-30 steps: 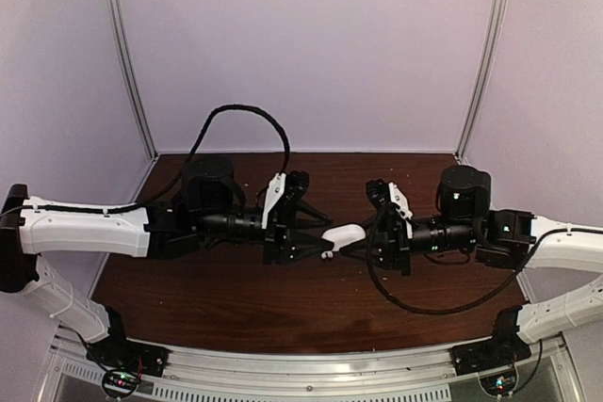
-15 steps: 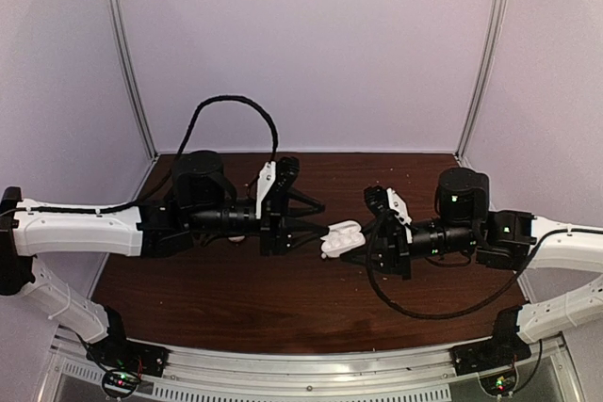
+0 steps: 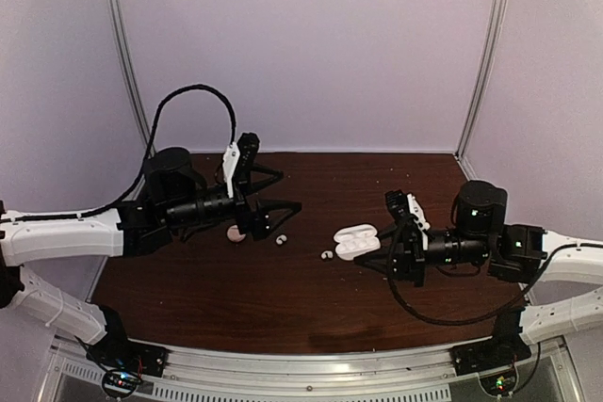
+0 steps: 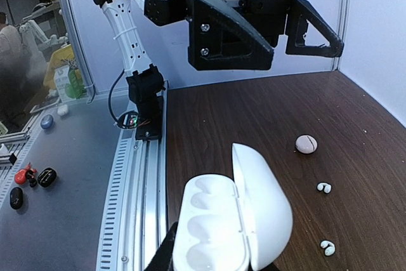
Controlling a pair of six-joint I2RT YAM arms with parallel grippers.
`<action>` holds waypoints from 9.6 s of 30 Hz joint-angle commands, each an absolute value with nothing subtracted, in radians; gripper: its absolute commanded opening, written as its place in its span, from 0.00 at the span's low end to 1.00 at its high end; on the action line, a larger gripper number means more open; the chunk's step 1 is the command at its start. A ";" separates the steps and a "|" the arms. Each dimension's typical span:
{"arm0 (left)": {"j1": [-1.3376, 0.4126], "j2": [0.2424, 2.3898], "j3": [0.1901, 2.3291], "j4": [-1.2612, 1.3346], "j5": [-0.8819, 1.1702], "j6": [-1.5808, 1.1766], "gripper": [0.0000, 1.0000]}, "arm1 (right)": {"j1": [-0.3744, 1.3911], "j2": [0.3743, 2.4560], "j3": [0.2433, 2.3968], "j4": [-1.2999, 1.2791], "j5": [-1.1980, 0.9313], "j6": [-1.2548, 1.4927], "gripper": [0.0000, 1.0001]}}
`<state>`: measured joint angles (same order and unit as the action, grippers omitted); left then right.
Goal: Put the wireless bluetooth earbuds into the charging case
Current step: Open the charging case at the center of the board, then pick up the left earbud from the center of the board, then insert the left earbud into the left side groove of the charging case, then adjust the left earbud in the left side groove of the charging case.
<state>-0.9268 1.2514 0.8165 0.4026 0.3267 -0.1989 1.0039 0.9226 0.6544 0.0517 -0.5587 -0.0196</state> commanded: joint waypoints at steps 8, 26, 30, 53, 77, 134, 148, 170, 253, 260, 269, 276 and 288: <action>-0.822 1.441 0.868 0.217 0.251 -0.254 0.85 | 0.969 0.850 0.572 0.169 -0.526 0.107 0.00; -0.774 2.087 1.401 -0.060 0.587 -0.023 0.43 | 0.893 0.811 0.557 0.192 -0.717 0.091 0.00; -0.764 2.133 1.435 -0.087 0.615 -0.010 0.41 | 0.894 0.799 0.562 0.193 -0.743 0.065 0.00; -0.739 2.269 1.527 -0.128 0.703 0.106 0.29 | 0.908 0.812 0.626 0.083 -0.681 0.013 0.00; -0.802 2.273 1.499 -0.163 0.628 0.164 0.30 | 0.908 0.815 0.618 0.077 -0.671 0.019 0.00; -1.295 1.339 1.085 0.132 0.076 0.317 0.00 | 1.006 0.908 0.703 0.052 -0.589 -0.098 0.00; -1.296 1.382 1.102 0.083 0.074 0.308 0.00 | 1.010 0.912 0.707 0.073 -0.514 -0.075 0.00; -1.296 1.424 1.155 -0.060 0.124 0.317 0.04 | 1.012 0.888 0.708 0.064 -0.511 -0.094 0.00; -1.304 1.443 1.249 -0.167 0.034 0.290 0.05 | 1.062 0.905 0.697 0.020 -0.476 -0.100 0.00; -1.304 1.462 1.261 -0.190 0.074 0.291 0.05 | 1.067 0.877 0.692 0.013 -0.500 -0.130 0.00; -1.297 1.497 1.284 -0.224 0.118 0.280 0.04 | 1.090 0.868 0.709 -0.003 -0.501 -0.153 0.00; -1.279 1.505 1.284 -0.231 0.158 0.268 0.04 | 1.110 0.863 0.711 -0.028 -0.485 -0.169 0.00; -1.240 1.503 1.272 -0.226 0.216 0.249 0.04 | 1.122 0.851 0.715 -0.038 -0.478 -0.172 0.00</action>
<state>-1.2747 1.4834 1.2663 -0.2428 0.2287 0.2684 1.0939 0.8776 0.6853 -0.1097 -0.4244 -0.1589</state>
